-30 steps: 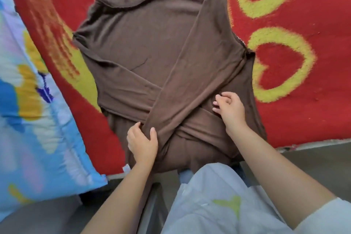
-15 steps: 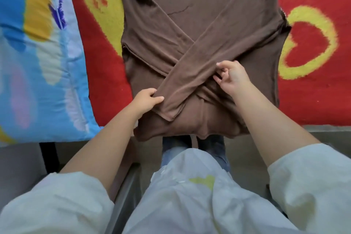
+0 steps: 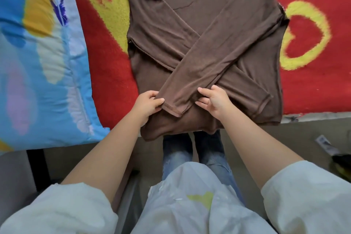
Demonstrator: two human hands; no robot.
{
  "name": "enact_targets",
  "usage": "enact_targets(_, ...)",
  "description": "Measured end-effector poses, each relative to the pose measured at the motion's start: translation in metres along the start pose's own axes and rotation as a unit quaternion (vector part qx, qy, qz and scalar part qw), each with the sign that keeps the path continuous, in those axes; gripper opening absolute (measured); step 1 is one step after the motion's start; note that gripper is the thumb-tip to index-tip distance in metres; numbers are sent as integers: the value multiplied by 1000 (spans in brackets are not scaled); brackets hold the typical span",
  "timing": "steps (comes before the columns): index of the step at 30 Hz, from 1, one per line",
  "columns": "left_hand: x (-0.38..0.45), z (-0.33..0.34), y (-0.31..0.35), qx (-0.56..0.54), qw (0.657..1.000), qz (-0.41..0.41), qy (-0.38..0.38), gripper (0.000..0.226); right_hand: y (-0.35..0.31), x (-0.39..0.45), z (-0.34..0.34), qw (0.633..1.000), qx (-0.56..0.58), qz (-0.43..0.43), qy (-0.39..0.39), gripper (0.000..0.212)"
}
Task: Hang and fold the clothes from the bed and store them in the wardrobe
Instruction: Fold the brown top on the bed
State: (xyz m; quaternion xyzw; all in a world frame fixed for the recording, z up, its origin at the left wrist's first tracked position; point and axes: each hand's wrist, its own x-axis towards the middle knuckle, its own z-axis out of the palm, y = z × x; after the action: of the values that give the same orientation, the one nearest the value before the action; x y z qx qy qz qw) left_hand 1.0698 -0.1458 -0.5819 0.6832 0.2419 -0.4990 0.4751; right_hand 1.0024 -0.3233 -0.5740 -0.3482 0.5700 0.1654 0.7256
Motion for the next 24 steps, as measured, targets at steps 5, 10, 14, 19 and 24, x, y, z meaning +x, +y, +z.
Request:
enact_targets(5, -11, -4, -12, -1, 999, 27, 22, 17, 25, -4, 0, 994, -83, 38, 66, 24)
enact_targets(10, -22, -4, -42, 159, 969, 83, 168, 35, 52, -15, -11, 959, -268, 14, 86, 24)
enact_targets(14, -47, 11, -85, 207, 931, 74, 290, 53, 76, -27, -66, 924, -313, 8, 221, 20)
enact_targets(19, -60, 37, -132, 67, 971, -19, 228, 57, 64, -47, -154, 862, -330, -89, 375, 48)
enact_targets(24, -51, 44, -128, -165, 955, -16, 247, 57, 45, -29, -201, 873, -339, -185, 297, 77)
